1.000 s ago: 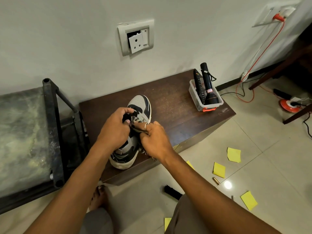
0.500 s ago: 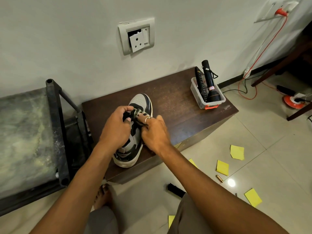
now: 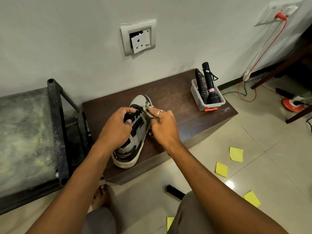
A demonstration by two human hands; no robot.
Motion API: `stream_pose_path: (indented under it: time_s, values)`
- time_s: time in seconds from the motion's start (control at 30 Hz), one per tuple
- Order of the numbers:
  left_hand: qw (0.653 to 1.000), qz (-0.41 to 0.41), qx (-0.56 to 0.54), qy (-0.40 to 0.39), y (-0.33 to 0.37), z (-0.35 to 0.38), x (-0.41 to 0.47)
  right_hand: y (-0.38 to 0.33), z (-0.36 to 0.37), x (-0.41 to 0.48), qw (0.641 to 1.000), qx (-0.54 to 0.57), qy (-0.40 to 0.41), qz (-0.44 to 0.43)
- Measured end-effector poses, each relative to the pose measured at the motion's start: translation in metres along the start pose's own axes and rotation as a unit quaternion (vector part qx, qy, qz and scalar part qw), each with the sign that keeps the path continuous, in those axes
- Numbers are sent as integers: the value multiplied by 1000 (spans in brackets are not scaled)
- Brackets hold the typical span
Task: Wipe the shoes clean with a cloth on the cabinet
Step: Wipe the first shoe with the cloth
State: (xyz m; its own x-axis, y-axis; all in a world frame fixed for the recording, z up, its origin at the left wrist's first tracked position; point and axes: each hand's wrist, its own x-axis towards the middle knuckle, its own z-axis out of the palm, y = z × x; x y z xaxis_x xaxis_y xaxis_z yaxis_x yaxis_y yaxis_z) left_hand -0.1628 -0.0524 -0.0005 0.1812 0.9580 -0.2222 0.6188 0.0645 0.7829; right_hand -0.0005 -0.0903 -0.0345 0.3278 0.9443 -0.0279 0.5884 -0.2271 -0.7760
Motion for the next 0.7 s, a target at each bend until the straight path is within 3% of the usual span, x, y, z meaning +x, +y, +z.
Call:
stream_pose_path:
  time_s: [0.07,0.17,0.37,0.43,0.53,0.7]
  values:
    - [1000,6,10,-11,0,-2,1,3,16,-2,996,-73,-29,-35]
    - [1000,5,16,-18,-3,-3,3,1,20,-18,994,-80,-60,-55]
    - [1000,5,9,-14,-3,-2,-1,-4,-10,-40,983,76,-168,-3]
    - [1000,4,4,-17,-3,-2,-1,-2,-15,-26,983,112,-145,27]
    - [1000,4,9,-19,-4,-2,-1,1,-4,-2,999,-5,-44,-2]
    - [1000,7,3,-14,-5,-2,1,-15,15,-17,992,-90,-83,-44]
